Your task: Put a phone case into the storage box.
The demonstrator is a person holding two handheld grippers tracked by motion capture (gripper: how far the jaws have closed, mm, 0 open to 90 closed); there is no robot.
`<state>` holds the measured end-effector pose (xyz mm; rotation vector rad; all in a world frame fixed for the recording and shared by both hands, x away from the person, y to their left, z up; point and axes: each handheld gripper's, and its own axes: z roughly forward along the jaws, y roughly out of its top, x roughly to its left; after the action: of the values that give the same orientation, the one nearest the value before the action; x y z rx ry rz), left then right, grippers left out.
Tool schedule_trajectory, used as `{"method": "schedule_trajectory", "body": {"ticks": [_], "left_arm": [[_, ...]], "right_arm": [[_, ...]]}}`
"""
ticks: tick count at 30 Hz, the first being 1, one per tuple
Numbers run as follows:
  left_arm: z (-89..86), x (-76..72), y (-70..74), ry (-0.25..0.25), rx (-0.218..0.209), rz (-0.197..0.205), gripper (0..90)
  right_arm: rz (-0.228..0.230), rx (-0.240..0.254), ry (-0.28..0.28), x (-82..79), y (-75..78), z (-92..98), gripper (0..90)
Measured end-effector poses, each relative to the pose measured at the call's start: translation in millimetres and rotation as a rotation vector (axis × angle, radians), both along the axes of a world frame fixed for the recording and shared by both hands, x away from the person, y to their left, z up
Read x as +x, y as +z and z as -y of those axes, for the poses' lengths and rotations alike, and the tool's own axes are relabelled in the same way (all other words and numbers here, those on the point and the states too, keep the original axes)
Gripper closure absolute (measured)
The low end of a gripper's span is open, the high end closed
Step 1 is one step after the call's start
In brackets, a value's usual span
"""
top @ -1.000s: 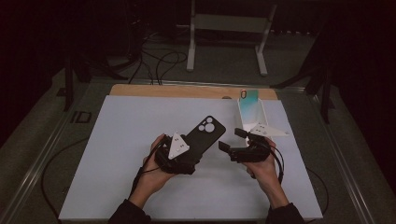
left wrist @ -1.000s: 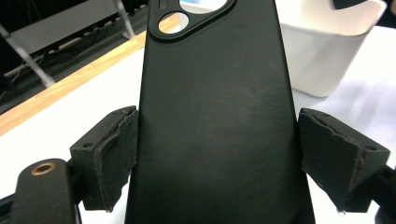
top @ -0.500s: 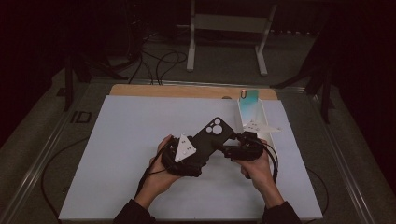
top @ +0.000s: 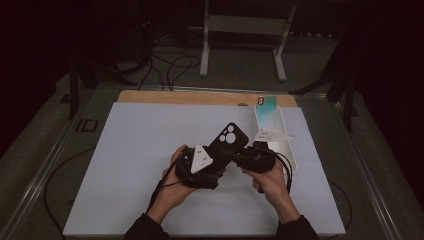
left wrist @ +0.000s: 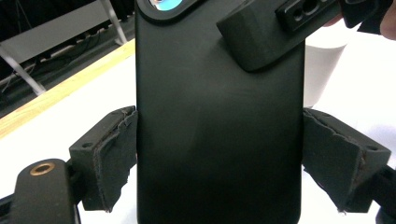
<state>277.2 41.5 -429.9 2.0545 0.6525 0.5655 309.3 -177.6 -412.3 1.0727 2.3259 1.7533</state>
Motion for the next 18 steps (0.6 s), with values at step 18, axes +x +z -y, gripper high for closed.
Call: {"method": "schedule_trajectory", "body": {"ticks": [18], "left_arm": [[-4.4,3.9,-2.4,0.001,-0.043,-0.041,15.8]], "right_arm": [[0.026,0.008,0.016,-1.9,-1.6,-4.2,80.9]]}}
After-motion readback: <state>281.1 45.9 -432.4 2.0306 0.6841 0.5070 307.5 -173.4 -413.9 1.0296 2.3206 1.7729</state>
